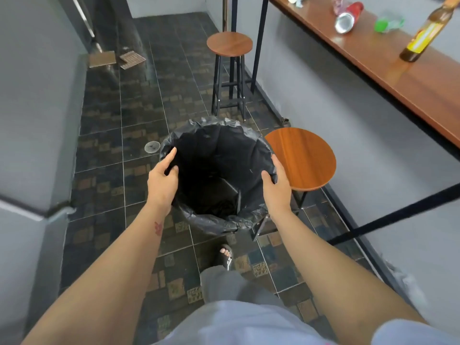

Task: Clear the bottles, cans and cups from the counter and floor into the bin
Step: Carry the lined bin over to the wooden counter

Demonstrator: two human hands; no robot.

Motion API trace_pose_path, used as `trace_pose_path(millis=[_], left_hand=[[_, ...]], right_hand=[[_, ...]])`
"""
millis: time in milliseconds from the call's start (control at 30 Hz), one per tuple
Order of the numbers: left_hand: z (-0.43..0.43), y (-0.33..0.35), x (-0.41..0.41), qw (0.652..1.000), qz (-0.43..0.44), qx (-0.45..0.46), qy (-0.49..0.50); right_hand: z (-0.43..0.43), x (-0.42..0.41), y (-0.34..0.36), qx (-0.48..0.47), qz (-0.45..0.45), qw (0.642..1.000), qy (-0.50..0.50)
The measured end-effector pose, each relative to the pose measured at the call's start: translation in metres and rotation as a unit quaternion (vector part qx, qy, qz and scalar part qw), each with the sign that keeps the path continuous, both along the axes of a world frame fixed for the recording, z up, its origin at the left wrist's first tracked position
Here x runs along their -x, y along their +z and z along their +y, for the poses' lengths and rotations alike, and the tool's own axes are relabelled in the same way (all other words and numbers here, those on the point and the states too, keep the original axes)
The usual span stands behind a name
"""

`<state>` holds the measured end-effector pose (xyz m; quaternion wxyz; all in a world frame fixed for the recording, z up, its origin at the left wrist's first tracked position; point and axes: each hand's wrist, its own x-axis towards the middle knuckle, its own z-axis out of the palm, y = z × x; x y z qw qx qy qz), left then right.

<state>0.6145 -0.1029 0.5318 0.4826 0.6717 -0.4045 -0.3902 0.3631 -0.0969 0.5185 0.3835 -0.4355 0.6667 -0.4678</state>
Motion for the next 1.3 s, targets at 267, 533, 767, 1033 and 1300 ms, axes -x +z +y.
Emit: trace_pose_path(millis=[267, 533, 767, 1033, 1300], left_hand=[[-0.147, 0.006, -0.02, 1.0, -0.013, -0.001, -0.023], [-0.289, 0.011, -0.005, 0.997, -0.018, 0.02, -0.066], [-0.424, -0.002, 0.026, 0.982, 0.003, 0.009, -0.187], [-0.574, 0.004, 0.066, 0.938, 0.011, -0.036, -0.345], [-0.65, 0.019, 0.111, 0.9, 0.066, -0.074, -0.425]], right_hand=[[-0.144, -0.021, 0.006, -0.011, -0.009, 0.999, -0.035], [-0.249, -0.011, 0.012, -0.033, -0.027, 0.993, -0.112], [-0.333, 0.008, 0.008, -0.038, -0.047, 0.972, -0.227], [-0.414, 0.004, 0.013, -0.048, -0.073, 0.911, -0.404], [-0.453, 0.006, 0.026, -0.046, -0.087, 0.854, -0.512]])
